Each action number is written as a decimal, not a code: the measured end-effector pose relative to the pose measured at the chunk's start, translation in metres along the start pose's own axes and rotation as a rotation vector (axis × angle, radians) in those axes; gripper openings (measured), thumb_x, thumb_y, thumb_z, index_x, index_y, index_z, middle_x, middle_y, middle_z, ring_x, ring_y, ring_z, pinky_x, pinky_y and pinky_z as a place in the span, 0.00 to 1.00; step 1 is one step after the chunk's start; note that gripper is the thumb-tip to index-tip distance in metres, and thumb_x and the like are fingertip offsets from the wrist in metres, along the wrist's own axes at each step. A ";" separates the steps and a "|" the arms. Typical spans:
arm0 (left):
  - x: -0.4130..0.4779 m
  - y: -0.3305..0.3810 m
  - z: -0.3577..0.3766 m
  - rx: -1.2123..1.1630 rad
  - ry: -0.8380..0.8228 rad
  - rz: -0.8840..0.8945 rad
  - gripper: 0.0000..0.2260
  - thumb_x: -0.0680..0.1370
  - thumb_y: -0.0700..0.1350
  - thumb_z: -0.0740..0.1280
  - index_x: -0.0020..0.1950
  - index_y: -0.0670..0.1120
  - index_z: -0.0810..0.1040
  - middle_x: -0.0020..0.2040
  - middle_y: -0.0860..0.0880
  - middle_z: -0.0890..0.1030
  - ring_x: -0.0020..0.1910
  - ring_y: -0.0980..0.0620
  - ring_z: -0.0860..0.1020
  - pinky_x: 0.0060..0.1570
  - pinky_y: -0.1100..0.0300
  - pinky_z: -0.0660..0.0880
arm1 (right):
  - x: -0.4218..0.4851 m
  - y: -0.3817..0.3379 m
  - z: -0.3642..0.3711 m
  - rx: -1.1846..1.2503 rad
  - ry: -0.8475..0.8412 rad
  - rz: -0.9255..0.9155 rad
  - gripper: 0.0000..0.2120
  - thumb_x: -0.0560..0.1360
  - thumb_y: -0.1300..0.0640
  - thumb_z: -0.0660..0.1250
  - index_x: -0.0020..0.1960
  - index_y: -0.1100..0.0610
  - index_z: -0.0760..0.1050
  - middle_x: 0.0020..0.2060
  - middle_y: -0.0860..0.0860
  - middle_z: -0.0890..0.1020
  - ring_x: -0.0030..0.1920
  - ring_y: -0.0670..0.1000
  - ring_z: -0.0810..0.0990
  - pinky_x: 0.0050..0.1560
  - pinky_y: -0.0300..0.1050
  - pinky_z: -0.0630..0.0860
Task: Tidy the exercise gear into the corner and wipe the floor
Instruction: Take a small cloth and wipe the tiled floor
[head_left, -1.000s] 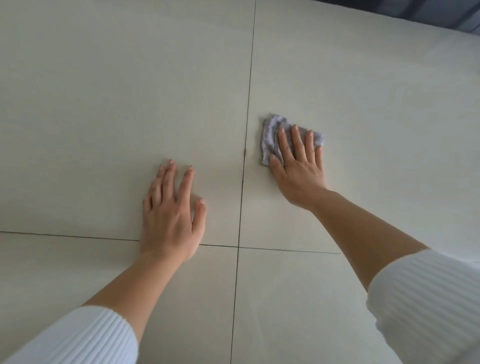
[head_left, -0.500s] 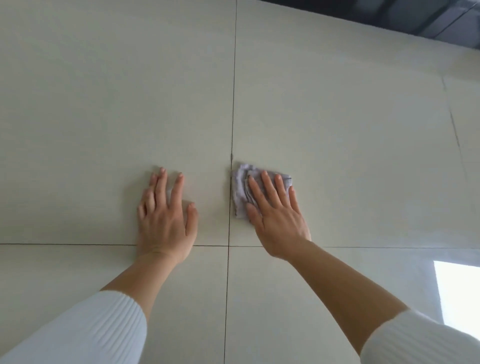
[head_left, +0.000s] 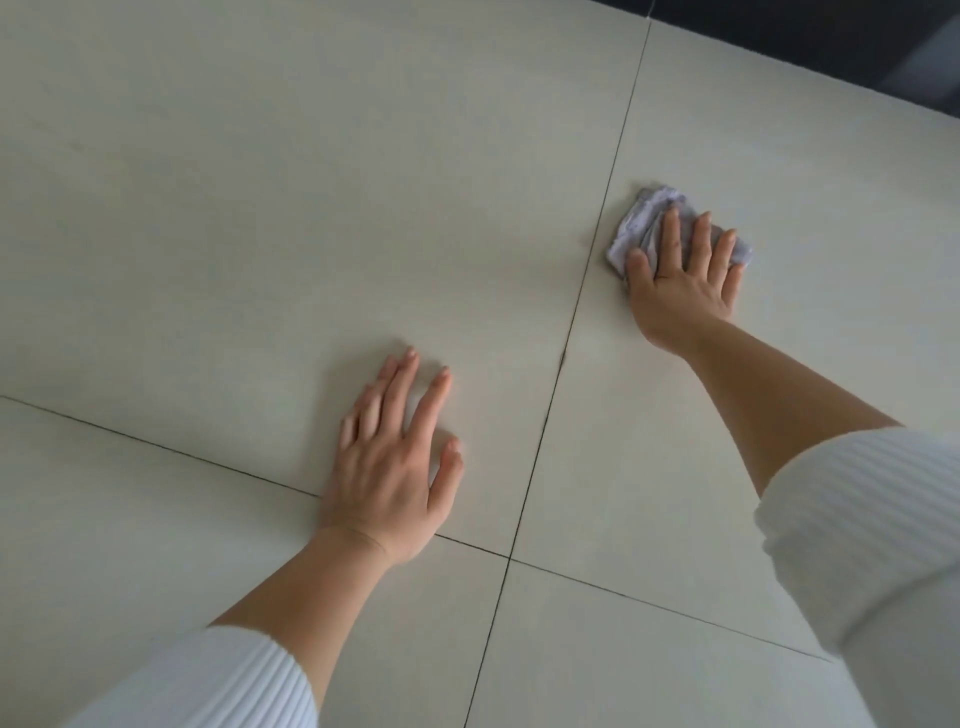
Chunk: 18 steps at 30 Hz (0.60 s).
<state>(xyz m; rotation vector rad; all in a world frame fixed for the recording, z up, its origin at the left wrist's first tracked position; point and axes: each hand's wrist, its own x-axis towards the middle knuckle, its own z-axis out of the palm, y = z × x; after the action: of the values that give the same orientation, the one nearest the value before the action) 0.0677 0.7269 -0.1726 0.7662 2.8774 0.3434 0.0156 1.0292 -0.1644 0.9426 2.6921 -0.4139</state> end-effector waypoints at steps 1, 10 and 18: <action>0.000 -0.001 0.000 0.004 0.006 -0.003 0.26 0.76 0.53 0.55 0.73 0.47 0.63 0.75 0.42 0.62 0.73 0.44 0.58 0.68 0.51 0.56 | 0.006 -0.001 -0.001 -0.002 0.003 -0.006 0.30 0.80 0.39 0.42 0.78 0.46 0.37 0.77 0.52 0.38 0.76 0.55 0.33 0.73 0.54 0.32; 0.000 -0.002 0.001 0.017 0.000 -0.010 0.27 0.76 0.53 0.55 0.73 0.47 0.63 0.75 0.42 0.61 0.74 0.44 0.58 0.68 0.50 0.57 | -0.001 -0.011 -0.001 0.024 -0.017 -0.151 0.25 0.81 0.42 0.46 0.77 0.37 0.43 0.78 0.51 0.40 0.76 0.56 0.34 0.74 0.54 0.33; -0.001 0.002 -0.004 0.034 -0.086 -0.061 0.27 0.75 0.55 0.54 0.72 0.48 0.65 0.74 0.43 0.64 0.71 0.44 0.62 0.64 0.50 0.60 | -0.148 0.014 0.049 -0.145 -0.069 -0.590 0.25 0.81 0.41 0.39 0.77 0.40 0.41 0.78 0.48 0.43 0.77 0.54 0.37 0.74 0.53 0.38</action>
<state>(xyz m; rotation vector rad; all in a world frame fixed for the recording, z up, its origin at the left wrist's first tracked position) 0.0681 0.7273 -0.1681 0.6795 2.8254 0.2491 0.1435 0.9393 -0.1634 0.0758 2.8462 -0.3425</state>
